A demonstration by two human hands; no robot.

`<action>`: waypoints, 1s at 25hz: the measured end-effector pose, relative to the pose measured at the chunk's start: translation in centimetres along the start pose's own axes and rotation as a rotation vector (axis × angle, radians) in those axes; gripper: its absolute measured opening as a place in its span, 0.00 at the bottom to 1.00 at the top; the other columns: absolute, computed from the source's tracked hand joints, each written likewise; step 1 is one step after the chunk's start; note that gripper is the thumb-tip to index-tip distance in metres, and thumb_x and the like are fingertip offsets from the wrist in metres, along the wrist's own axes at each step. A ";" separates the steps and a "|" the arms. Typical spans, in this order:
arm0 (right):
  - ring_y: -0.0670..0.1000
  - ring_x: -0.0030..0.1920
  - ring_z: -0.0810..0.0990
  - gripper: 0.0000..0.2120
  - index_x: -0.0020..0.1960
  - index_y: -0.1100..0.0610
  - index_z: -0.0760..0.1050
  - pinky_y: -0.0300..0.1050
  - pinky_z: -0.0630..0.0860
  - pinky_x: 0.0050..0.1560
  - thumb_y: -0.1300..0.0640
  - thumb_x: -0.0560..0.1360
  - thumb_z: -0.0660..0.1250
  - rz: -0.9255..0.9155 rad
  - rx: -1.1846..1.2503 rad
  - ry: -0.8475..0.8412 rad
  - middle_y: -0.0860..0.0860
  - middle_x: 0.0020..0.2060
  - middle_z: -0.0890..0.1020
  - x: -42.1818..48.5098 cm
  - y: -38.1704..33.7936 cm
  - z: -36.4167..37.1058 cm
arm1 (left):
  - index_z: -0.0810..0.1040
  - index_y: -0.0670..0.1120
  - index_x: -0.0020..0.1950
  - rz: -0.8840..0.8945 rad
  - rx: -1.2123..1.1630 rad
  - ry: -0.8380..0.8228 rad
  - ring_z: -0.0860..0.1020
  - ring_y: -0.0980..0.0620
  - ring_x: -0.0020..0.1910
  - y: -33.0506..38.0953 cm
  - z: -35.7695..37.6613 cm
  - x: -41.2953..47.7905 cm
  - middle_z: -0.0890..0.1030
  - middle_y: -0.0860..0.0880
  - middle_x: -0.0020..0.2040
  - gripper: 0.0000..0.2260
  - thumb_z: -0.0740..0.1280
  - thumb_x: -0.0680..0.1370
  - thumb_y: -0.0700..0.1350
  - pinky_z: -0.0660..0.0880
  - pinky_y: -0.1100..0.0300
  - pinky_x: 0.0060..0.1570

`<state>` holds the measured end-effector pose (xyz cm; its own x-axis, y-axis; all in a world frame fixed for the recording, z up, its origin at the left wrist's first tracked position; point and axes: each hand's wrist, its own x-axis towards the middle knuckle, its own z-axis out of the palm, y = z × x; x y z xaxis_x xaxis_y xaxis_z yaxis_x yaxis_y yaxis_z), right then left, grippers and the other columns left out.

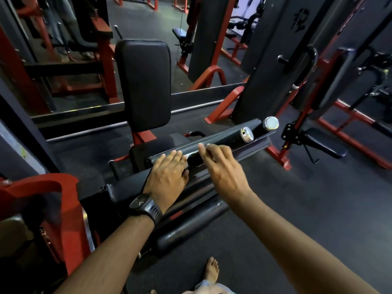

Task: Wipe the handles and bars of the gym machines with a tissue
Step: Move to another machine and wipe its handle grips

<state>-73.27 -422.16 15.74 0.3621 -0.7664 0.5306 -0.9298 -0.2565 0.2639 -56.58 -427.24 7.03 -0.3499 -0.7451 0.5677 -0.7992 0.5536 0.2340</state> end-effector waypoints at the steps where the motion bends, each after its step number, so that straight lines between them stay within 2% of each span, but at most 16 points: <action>1: 0.57 0.55 0.69 0.24 0.67 0.65 0.75 0.47 0.78 0.52 0.62 0.74 0.55 0.079 0.047 -0.008 0.59 0.57 0.78 -0.2 0.2 0.0 | 0.80 0.40 0.62 -0.001 0.010 -0.007 0.78 0.44 0.64 0.0 -0.1 0.0 0.80 0.42 0.63 0.20 0.75 0.72 0.44 0.71 0.45 0.66; 3: 0.57 0.57 0.70 0.20 0.66 0.65 0.75 0.47 0.77 0.55 0.64 0.75 0.59 0.183 0.105 0.032 0.60 0.58 0.77 -0.9 0.8 -0.1 | 0.80 0.40 0.63 -0.008 0.027 -0.008 0.77 0.44 0.65 0.1 -0.1 0.0 0.80 0.42 0.63 0.20 0.75 0.73 0.44 0.71 0.45 0.66; 9: 0.58 0.59 0.70 0.14 0.62 0.64 0.78 0.45 0.68 0.63 0.66 0.77 0.66 0.248 0.066 0.247 0.58 0.57 0.76 -2.1 3.3 0.2 | 0.79 0.40 0.64 0.016 0.054 0.008 0.77 0.44 0.65 0.0 0.4 -0.2 0.80 0.42 0.63 0.20 0.72 0.74 0.46 0.69 0.44 0.68; 11: 0.56 0.58 0.73 0.11 0.59 0.63 0.79 0.41 0.70 0.62 0.65 0.78 0.67 0.366 0.201 0.364 0.57 0.56 0.77 -2.2 2.3 0.5 | 0.79 0.40 0.64 0.017 0.054 0.007 0.77 0.44 0.65 -0.1 0.4 -0.3 0.79 0.42 0.64 0.19 0.72 0.75 0.46 0.69 0.44 0.68; 13: 0.50 0.56 0.77 0.07 0.56 0.59 0.79 0.40 0.74 0.59 0.64 0.78 0.67 0.693 0.519 0.560 0.54 0.54 0.78 -1.4 0.4 0.9 | 0.79 0.41 0.65 0.019 0.063 -0.001 0.76 0.45 0.66 -0.1 0.3 -0.2 0.79 0.42 0.64 0.19 0.71 0.75 0.46 0.69 0.44 0.69; 15: 0.45 0.52 0.79 0.05 0.54 0.53 0.77 0.41 0.77 0.56 0.61 0.79 0.67 1.171 0.871 0.713 0.49 0.50 0.80 0.2 -2.0 0.6 | 0.79 0.41 0.65 0.027 0.070 -0.016 0.76 0.45 0.66 -0.2 0.2 -0.2 0.79 0.42 0.64 0.19 0.71 0.75 0.46 0.68 0.43 0.69; 16: 0.44 0.51 0.80 0.04 0.54 0.52 0.76 0.41 0.78 0.56 0.59 0.80 0.66 1.374 1.042 0.755 0.47 0.49 0.81 1.0 -2.8 0.5 | 0.79 0.41 0.65 0.031 0.075 -0.020 0.76 0.45 0.66 -0.2 0.3 -0.2 0.79 0.42 0.64 0.19 0.71 0.75 0.46 0.68 0.43 0.69; 18: 0.43 0.49 0.81 0.05 0.56 0.54 0.75 0.37 0.78 0.52 0.60 0.81 0.65 1.596 1.326 0.760 0.47 0.47 0.81 2.3 -4.0 0.9 | 0.79 0.41 0.65 0.030 0.082 -0.024 0.76 0.45 0.66 -0.2 0.3 -0.2 0.79 0.42 0.64 0.20 0.72 0.75 0.46 0.67 0.43 0.69; 20: 0.44 0.49 0.82 0.07 0.58 0.56 0.75 0.35 0.78 0.50 0.62 0.81 0.65 1.631 1.469 0.728 0.49 0.48 0.82 2.4 -4.4 1.1 | 0.78 0.41 0.66 0.026 0.073 -0.035 0.76 0.45 0.67 -0.2 0.3 -0.3 0.79 0.43 0.65 0.19 0.71 0.76 0.46 0.66 0.43 0.70; 22: 0.46 0.49 0.82 0.06 0.56 0.58 0.77 0.37 0.78 0.51 0.63 0.80 0.66 1.611 1.508 0.809 0.50 0.47 0.83 2.3 -3.4 1.2 | 0.78 0.41 0.67 0.029 0.077 -0.045 0.75 0.45 0.67 -0.3 0.4 -0.3 0.79 0.43 0.65 0.19 0.69 0.77 0.46 0.66 0.43 0.71; 25: 0.45 0.47 0.84 0.07 0.57 0.63 0.78 0.39 0.80 0.53 0.65 0.80 0.65 1.577 1.477 0.932 0.51 0.46 0.83 2.4 -2.4 0.8 | 0.77 0.42 0.68 0.031 0.093 -0.062 0.75 0.46 0.68 -0.3 0.3 -0.2 0.78 0.44 0.66 0.19 0.67 0.78 0.48 0.64 0.44 0.72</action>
<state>-70.27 -423.90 15.72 -0.8769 -0.4624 -0.1314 0.3286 -0.3768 -0.8660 -56.40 -427.35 6.56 -0.4023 -0.7518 0.5225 -0.8287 0.5415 0.1411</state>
